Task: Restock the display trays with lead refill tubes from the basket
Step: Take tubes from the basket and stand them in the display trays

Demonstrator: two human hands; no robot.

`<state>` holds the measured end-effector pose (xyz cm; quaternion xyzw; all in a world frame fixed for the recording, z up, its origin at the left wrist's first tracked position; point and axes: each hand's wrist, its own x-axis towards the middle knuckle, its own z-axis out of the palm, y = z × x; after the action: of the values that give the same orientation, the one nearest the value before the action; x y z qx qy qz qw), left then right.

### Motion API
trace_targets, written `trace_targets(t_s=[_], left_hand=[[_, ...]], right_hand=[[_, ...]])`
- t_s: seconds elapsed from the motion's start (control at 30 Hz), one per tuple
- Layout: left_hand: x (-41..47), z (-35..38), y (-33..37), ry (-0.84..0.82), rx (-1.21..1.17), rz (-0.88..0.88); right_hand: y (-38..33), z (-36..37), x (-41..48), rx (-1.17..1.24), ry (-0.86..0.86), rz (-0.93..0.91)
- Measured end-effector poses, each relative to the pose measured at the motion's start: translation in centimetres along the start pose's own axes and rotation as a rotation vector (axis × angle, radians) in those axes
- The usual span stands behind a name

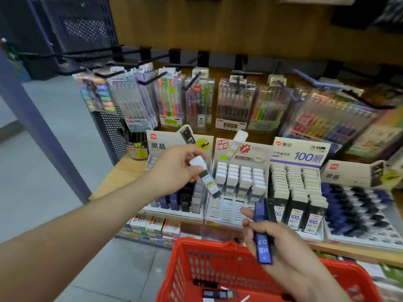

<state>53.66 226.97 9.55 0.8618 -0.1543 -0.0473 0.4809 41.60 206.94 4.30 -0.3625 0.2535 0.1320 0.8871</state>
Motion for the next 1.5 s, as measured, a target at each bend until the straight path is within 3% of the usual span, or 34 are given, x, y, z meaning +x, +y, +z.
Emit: trace_targets(t_s=[0.2, 0.37, 0.7, 0.8, 1.0, 1.17, 1.33, 1.5], left_hand=[[2.1, 4.0, -0.1, -0.027, 0.209, 0.075], [3.4, 7.4, 0.2, -0.068, 0.265, 0.112], [3.7, 9.9, -0.8, -0.160, 0.428, 0.299], [3.9, 9.9, -1.0, -0.201, 0.552, 0.406], [4.4, 9.8, -0.8, -0.223, 0.772, 0.438], [4.0, 10.5, -0.8, -0.133, 0.692, 0.380], [4.1, 11.2, -1.2, -0.046, 0.612, 0.540], [3.7, 11.4, -1.0, -0.075, 0.660, 0.514]], right_hand=[[-2.3, -4.3, -1.5, -0.317, 0.123, -0.014], [-3.2, -6.7, -1.0, -0.099, 0.163, -0.077], [-3.0, -8.2, -1.2, -0.157, 0.163, -0.090], [-3.0, -8.0, -1.2, -0.173, 0.189, -0.135], [-3.0, -7.7, -1.2, -0.062, 0.176, -0.136], [-2.9, -7.4, -1.3, -0.062, 0.137, -0.187], [-2.6, -6.7, -1.7, -0.141, 0.134, -0.198], [-2.5, -6.1, -1.9, -0.204, 0.176, -0.231]])
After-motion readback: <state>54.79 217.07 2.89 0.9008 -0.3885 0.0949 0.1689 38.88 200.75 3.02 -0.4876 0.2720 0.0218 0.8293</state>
